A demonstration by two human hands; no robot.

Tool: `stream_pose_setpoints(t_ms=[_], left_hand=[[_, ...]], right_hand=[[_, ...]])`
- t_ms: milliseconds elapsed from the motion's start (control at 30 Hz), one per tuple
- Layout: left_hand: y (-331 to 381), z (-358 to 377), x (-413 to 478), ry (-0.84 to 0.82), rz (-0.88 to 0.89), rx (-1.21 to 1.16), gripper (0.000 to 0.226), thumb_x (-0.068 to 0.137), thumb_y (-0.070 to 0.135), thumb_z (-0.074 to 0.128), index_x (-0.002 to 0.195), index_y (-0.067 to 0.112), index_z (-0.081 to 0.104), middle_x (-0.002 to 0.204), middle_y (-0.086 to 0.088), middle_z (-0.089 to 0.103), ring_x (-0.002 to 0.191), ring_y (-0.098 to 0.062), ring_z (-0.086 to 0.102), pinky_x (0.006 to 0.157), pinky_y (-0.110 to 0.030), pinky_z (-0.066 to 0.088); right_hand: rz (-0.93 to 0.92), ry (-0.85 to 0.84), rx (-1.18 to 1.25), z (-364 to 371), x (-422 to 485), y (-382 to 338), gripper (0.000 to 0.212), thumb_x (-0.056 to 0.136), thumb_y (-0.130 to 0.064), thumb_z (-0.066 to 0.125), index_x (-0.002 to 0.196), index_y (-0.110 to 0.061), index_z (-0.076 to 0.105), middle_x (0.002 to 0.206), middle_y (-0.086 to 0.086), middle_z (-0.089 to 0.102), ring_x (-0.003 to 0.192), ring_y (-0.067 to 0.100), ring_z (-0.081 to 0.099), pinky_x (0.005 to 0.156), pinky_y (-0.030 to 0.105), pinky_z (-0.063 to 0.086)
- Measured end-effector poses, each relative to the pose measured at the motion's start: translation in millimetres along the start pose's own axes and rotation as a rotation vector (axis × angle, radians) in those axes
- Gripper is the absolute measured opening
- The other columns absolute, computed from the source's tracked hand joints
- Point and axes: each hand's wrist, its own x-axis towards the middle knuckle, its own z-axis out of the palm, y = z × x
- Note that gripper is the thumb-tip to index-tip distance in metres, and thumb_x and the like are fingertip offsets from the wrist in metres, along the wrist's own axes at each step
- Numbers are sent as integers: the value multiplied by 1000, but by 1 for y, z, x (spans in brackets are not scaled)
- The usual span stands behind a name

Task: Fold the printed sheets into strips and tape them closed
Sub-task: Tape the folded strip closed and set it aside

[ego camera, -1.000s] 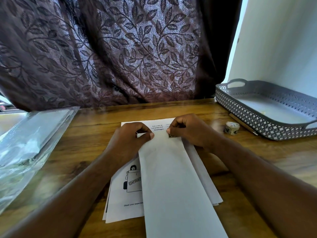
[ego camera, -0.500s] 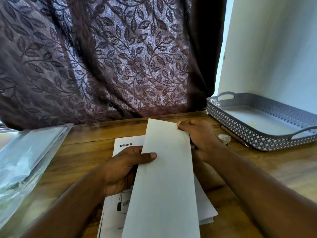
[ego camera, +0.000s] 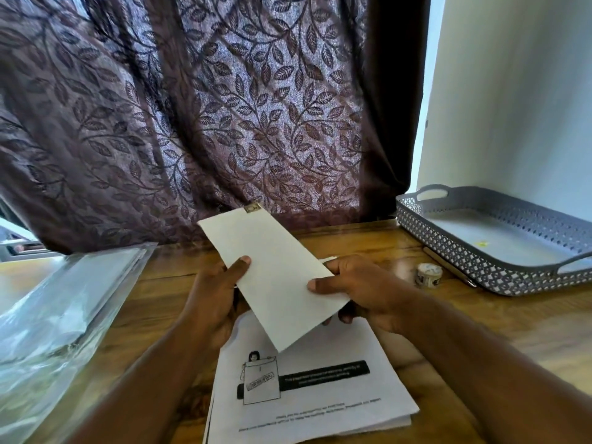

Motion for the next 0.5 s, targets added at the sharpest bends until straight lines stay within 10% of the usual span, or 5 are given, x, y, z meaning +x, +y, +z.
stream_pose_setpoints(t_ms=[300, 500], left_hand=[[-4, 1, 3, -2, -34, -79, 15, 100, 12, 58, 111, 16, 67, 102, -10, 78, 86, -24, 77, 61, -33, 61], [1, 15, -14, -169, -86, -86, 35, 97, 36, 59, 122, 12, 64, 106, -15, 77, 89, -28, 77, 65, -34, 62]], right_hand=[[8, 211, -23, -13, 0, 4, 20, 95, -29, 70, 102, -10, 73, 87, 9, 79, 38, 10, 46, 33, 18, 29], [38, 269, 167, -30, -19, 2, 15, 99, -11, 63, 108, -1, 70, 94, 18, 77, 51, 12, 62, 41, 20, 41]])
